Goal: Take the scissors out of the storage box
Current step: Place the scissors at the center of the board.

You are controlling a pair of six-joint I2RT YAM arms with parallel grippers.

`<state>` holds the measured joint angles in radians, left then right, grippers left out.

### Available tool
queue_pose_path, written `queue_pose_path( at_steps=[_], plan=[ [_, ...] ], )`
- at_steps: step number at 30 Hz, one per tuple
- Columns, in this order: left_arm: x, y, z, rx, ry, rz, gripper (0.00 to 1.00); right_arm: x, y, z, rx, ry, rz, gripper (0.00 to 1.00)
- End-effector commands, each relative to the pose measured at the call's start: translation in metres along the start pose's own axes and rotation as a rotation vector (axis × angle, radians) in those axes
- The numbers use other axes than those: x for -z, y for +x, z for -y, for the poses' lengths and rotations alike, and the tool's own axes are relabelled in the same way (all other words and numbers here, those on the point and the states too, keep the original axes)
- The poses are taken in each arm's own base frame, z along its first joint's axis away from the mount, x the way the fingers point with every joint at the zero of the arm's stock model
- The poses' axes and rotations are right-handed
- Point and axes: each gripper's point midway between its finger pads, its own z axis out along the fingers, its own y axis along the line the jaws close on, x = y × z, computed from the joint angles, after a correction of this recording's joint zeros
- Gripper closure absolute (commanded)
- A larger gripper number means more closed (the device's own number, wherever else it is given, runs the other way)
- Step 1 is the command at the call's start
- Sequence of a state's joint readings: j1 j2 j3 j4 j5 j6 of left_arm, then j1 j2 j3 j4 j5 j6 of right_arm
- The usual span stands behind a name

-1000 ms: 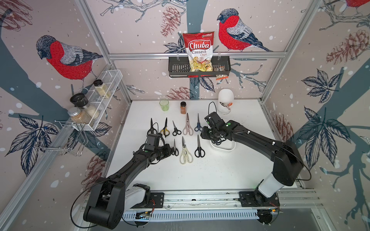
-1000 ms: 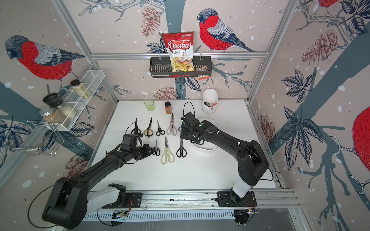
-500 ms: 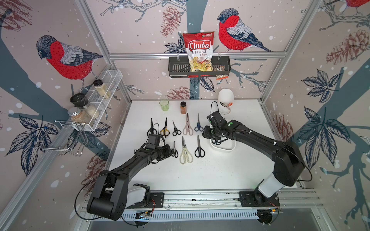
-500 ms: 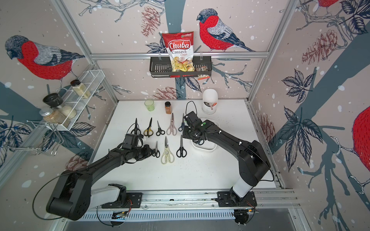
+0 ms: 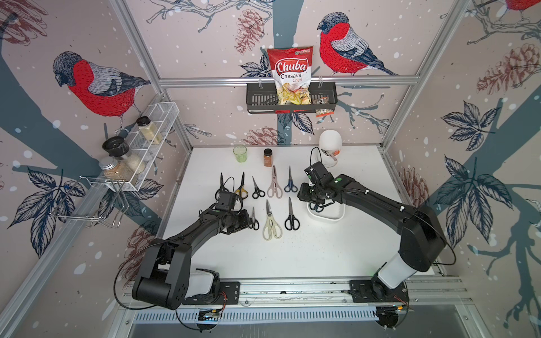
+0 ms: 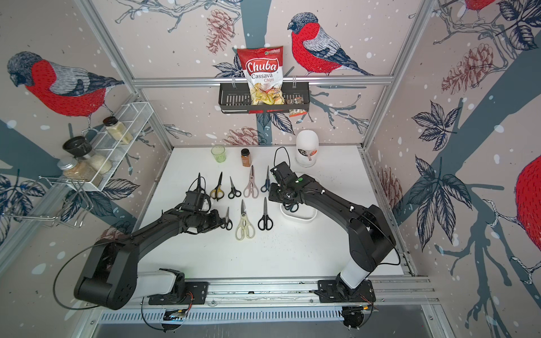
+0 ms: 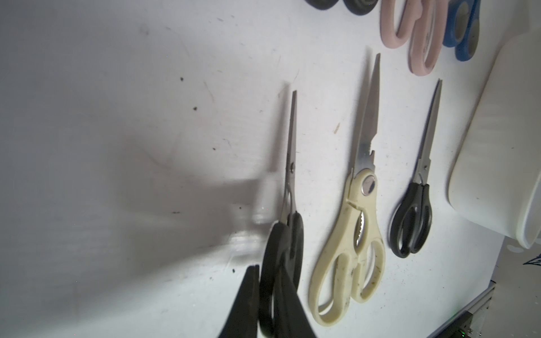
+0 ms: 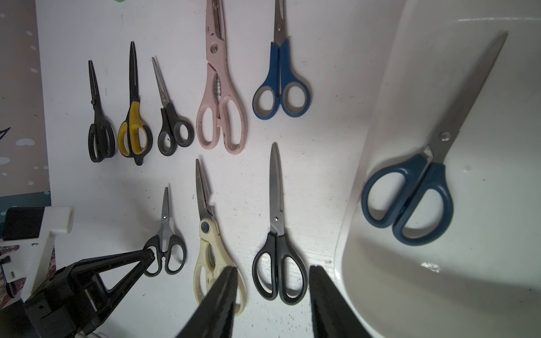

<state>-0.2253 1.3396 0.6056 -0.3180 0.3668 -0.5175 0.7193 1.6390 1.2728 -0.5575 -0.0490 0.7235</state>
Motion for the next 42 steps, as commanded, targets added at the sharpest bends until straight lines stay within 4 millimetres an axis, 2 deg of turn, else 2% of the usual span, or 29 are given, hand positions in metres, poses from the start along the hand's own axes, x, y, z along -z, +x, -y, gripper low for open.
queue_pose_path(
  at_steps=[1, 8, 13, 17, 22, 28, 33, 37, 42],
  plan=[
    [-0.002, 0.006, -0.004, -0.030, -0.019, -0.044, 0.85, -0.001, -0.006, -0.002, 0.016, -0.011, 0.014, 0.54],
    [-0.010, 0.012, -0.010, -0.018, -0.040, -0.088, 0.83, -0.001, -0.011, -0.002, 0.012, -0.008, 0.023, 0.54],
    [-0.009, 0.010, -0.012, -0.010, -0.054, -0.083, 0.70, -0.001, -0.014, 0.009, -0.010, 0.025, 0.027, 0.54],
    [-0.006, 0.008, -0.009, -0.017, -0.048, -0.076, 0.62, 0.003, -0.019, 0.035, -0.048, 0.093, 0.033, 0.53],
    [0.005, -0.004, -0.004, -0.043, -0.067, -0.042, 0.60, 0.011, -0.022, 0.078, -0.107, 0.169, 0.040, 0.53],
    [0.025, -0.028, 0.012, -0.046, -0.054, 0.044, 0.60, 0.008, -0.007, 0.124, -0.133, 0.247, 0.000, 0.55],
    [0.050, -0.055, 0.042, -0.022, 0.040, 0.170, 0.61, -0.007, 0.006, 0.136, -0.108, 0.268, -0.026, 0.59],
    [0.063, -0.067, 0.063, 0.011, 0.135, 0.232, 0.61, -0.020, 0.013, 0.143, -0.095, 0.285, -0.042, 0.63],
    [0.072, -0.071, 0.068, 0.014, 0.156, 0.264, 0.61, -0.033, 0.010, 0.146, -0.068, 0.291, -0.038, 0.64]
  ],
)
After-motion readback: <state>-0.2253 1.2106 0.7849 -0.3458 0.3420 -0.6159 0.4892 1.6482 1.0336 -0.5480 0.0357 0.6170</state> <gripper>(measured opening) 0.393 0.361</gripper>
